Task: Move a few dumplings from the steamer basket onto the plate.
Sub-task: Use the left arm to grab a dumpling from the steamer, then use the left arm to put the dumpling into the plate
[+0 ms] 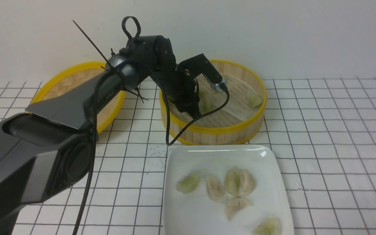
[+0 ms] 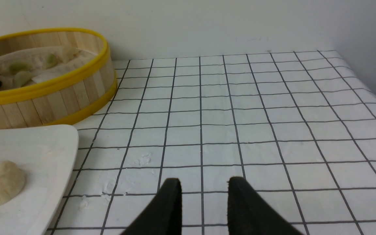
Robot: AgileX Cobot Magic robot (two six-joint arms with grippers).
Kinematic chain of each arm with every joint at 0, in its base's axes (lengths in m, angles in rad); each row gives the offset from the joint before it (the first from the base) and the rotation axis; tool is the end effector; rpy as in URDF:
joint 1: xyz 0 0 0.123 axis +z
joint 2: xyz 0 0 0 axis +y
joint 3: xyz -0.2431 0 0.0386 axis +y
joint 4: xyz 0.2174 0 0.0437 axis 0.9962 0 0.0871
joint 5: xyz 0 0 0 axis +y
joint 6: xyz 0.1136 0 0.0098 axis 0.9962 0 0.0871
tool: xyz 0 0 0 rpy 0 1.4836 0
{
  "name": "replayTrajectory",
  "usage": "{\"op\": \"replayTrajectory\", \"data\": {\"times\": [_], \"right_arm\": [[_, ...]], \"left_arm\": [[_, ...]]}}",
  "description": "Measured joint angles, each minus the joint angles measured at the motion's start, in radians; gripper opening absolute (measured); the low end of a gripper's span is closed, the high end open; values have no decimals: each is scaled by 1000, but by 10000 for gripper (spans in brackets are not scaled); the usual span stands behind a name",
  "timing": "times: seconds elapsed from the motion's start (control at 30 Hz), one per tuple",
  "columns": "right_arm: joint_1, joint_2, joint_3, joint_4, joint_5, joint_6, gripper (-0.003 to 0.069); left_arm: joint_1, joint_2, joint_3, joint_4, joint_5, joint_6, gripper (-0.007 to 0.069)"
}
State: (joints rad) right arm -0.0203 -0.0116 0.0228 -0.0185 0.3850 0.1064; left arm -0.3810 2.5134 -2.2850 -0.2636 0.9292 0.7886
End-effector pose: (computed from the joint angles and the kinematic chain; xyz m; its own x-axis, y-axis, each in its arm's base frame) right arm 0.0829 -0.0025 0.1652 -0.3004 0.0953 -0.9491 0.0539 0.9951 0.0828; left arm 0.4516 -0.2066 0.1310 -0.3825 0.7726 -0.5067 0.8460 0.5133 0.1440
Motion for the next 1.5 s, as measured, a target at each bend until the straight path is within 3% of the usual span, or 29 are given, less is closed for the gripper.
{"op": "replayTrajectory", "data": {"times": [0.37,0.53,0.7,0.87,1.13,1.5], "right_arm": [[0,0,0,0,0,0,192],[0,0,0,0,0,0,192],[0,0,0,0,0,0,192],[0,0,0,0,0,0,192],[0,0,0,0,0,0,192],[0,0,0,0,0,0,192]], "left_arm": [[0,-27,0,5,0,-4,170],[0,-122,0,5,12,-49,170],[0,-207,0,1,128,-140,164],[0,-265,0,-78,286,-243,162],[-39,-331,0,-178,307,-319,162],[-86,-362,23,-30,320,-532,162]]}}
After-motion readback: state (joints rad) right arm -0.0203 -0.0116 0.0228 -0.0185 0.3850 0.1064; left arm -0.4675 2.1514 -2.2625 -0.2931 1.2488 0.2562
